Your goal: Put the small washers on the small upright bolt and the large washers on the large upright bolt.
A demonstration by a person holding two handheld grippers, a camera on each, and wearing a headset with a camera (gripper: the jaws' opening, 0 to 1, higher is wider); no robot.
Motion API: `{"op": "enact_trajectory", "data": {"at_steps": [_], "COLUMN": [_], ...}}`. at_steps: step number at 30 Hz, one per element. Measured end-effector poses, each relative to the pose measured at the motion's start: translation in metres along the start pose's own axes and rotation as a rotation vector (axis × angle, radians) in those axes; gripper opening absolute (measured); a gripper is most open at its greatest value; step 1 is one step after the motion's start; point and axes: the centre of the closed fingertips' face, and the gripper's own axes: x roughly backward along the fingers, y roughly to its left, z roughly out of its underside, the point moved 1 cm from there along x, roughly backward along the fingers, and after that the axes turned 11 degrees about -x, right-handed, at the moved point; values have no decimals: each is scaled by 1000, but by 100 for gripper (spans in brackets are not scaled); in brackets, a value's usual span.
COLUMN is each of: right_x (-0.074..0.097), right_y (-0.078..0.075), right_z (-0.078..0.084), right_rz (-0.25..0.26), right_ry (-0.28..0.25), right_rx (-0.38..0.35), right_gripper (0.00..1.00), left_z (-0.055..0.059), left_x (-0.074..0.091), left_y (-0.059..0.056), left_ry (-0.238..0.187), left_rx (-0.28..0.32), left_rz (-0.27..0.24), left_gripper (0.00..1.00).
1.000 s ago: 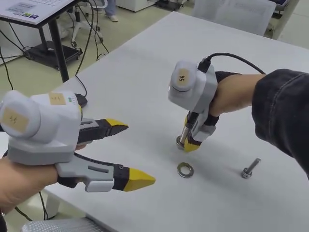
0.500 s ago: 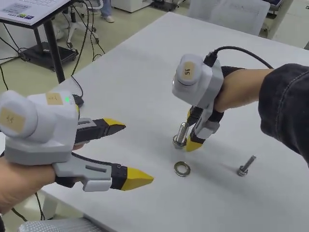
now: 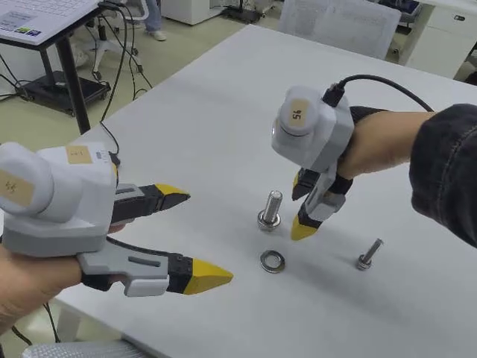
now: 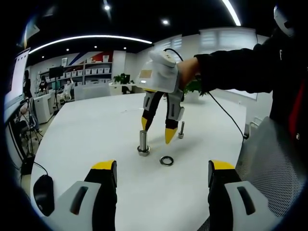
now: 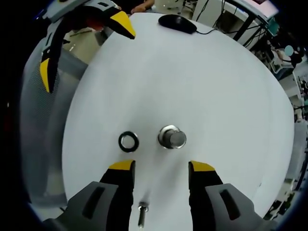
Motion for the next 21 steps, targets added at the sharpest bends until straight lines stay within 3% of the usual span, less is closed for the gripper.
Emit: {"op": "enact_trajectory", "data": {"at_steps": [21], "right_x": [-3], "right_y": [27], "right_z": [10], "right_rz": [-22], "right_ry": [4], "right_rx": [-15], "right_gripper": [46], "left_z": [-6], "left_x": [0], "left_y": [-5], "left_ry": [-8], "left_rx": [-21], "left_rz": [10], "left_gripper": [77]}}
